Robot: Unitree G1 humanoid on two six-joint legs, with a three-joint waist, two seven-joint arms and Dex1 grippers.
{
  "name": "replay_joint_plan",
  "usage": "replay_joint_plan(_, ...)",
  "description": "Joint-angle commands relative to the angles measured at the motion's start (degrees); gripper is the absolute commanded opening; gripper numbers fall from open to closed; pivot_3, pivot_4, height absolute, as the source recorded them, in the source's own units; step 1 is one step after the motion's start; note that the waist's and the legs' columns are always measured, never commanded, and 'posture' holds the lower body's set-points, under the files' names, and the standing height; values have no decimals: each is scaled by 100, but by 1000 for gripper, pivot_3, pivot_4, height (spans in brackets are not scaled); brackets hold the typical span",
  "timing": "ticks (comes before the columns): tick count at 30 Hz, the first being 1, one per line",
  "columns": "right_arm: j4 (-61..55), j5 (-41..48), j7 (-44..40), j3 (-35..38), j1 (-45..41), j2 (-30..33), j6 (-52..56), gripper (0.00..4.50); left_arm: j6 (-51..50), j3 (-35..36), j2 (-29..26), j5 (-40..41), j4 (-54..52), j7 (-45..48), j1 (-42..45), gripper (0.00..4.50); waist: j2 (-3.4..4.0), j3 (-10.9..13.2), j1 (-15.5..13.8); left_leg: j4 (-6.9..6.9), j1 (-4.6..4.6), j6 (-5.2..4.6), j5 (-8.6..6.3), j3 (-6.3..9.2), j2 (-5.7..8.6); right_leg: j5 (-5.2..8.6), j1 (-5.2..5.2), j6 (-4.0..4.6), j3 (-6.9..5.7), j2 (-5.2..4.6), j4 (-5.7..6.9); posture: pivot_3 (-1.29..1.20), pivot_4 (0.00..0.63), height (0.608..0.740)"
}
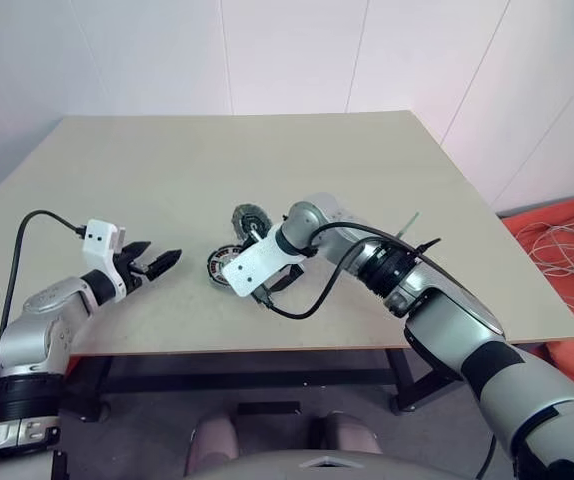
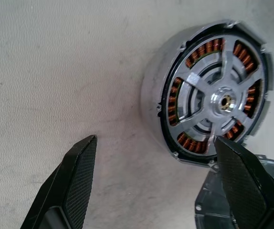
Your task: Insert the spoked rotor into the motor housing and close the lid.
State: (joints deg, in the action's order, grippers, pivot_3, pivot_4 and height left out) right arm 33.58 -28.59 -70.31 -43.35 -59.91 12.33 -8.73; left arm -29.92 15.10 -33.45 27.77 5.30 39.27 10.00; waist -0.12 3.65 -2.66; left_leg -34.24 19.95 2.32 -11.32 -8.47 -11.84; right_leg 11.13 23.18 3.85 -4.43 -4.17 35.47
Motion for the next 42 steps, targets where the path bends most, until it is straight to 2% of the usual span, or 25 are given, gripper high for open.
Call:
replay_joint_plan(1,204,-89,111,31,-227,-53,-203,4403,32,128,-53,49,-254,-6,35,4500,0,0,2,0,0,0,0,0,0,0,0,0,0,0,0,0,0,740)
replay_joint_plan(4,415,-167,197,14,-230,-125,-325,3843,33,115,-25,47,-259,-34,61,4500,0,0,5,0,0,0,0,0,0,0,0,1,0,0,0,0,0,740)
replay_joint_plan(13,663,-264,346,48,-211,-296,-394,723,52,40,77,11,-257,-110,117,4500,-1,-1,13,0,-4,0,0,0,1,0,-3,1,2,0,1,0,0,740)
replay_joint_plan(15,652,-271,349,74,-218,-302,-376,143,53,32,90,3,-258,-117,123,4500,2,1,19,1,-11,0,0,-1,-2,0,-7,0,2,1,2,0,0,740)
replay_joint_plan(16,623,-267,330,93,-219,-290,-359,19,55,25,97,-3,-250,-120,135,4500,1,1,16,0,-11,0,0,0,-2,0,-6,0,2,1,4,0,0,740)
replay_joint_plan(22,203,-202,104,212,-170,-96,-173,19,68,-11,123,-26,-207,-126,197,4500,1,1,-11,-1,-9,1,0,0,1,2,-7,-3,3,0,3,0,0,740)
replay_joint_plan(33,-1229,127,-822,527,-41,819,531,19,86,-82,122,-58,-65,-89,328,4500,-3,5,-63,0,2,-1,-1,1,1,0,-2,1,2,0,-1,0,0,740)
replay_joint_plan(42,-1523,23,-1052,328,226,954,736,19,121,-135,126,-78,29,-62,401,4500,-3,5,-91,0,1,-1,-1,0,1,0,-2,0,3,0,-1,0,0,740)
